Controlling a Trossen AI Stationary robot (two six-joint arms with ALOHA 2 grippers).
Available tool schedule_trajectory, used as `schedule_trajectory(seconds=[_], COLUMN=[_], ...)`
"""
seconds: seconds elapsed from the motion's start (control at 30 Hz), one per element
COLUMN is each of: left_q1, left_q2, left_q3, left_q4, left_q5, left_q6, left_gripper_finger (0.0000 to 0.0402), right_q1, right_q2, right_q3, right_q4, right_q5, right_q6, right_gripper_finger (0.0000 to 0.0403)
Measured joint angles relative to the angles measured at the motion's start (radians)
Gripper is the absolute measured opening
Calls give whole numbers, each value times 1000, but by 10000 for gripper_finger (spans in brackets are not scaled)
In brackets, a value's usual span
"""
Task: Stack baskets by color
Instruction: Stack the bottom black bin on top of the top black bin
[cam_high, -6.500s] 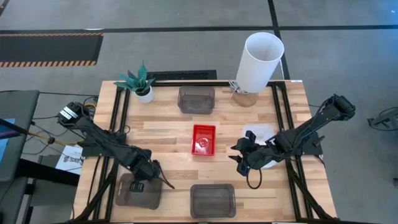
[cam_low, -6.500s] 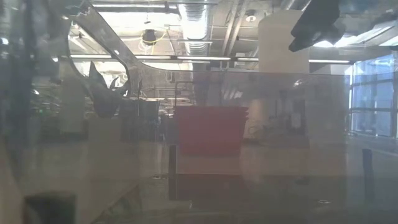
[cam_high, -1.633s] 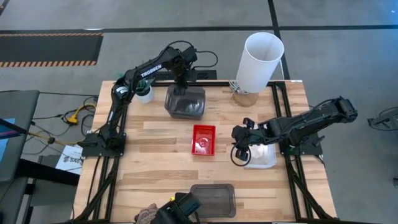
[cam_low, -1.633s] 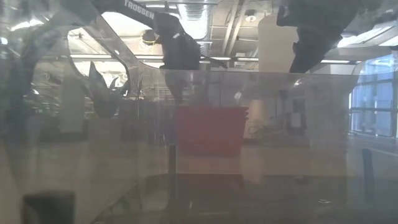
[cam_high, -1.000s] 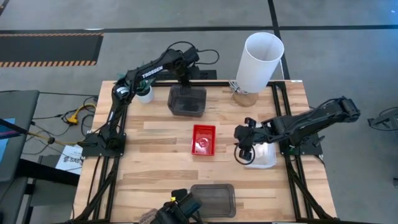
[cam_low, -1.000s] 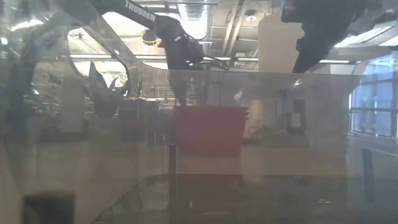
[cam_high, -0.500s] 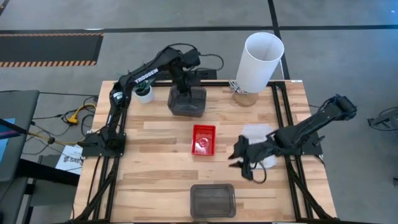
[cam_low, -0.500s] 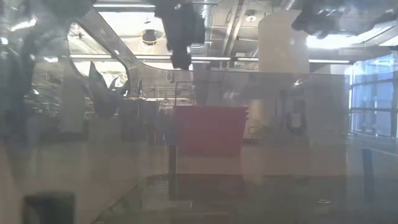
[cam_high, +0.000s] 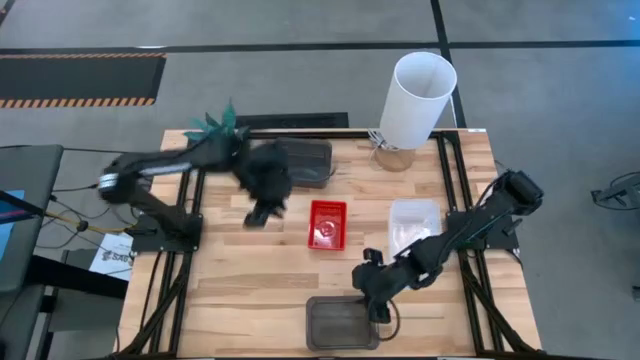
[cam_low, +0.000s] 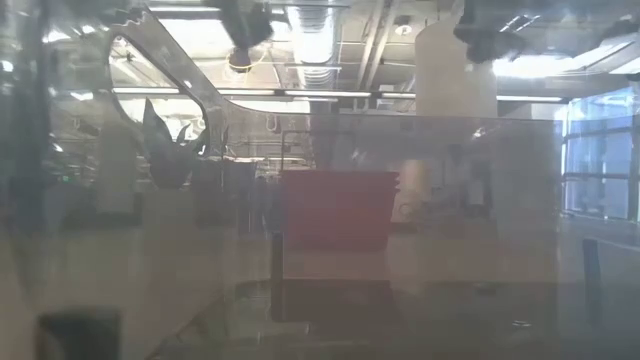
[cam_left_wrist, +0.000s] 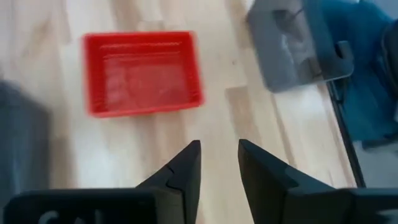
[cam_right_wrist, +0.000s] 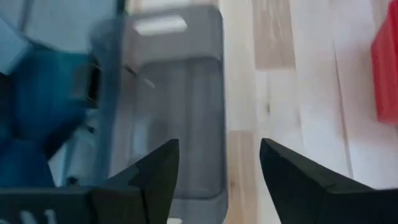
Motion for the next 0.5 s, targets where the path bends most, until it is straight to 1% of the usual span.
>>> schedule_trajectory(seconds=[0.1,0.17,0.23,0.3,0.37,0.5], left_q1=[-140,-240,-331,-411,-471,-546], left_q2=[-185,-292,-374,-429,-449,-440], left_q3=[-293,-479,-648,-803,-931,-1128], left_q4=[290,532,775,1011,1223,1543], left_q5=[-67,-141,-227,-311,-380,-479], left_q6=[-124,-189,-233,-252,-254,-275], left_gripper_finger=[84,81,79,78,78,78], right_q1=[-1,-5,-13,-16,-18,-17], right_q2=[56,89,124,152,174,209], right_q3=[27,38,51,64,76,76], right_q4=[-29,-31,-34,-49,-59,-67], right_q5=[1,2,1,1,2,5], right_q6=[18,29,35,41,49,75], right_gripper_finger=[249,249,249,249,249,249])
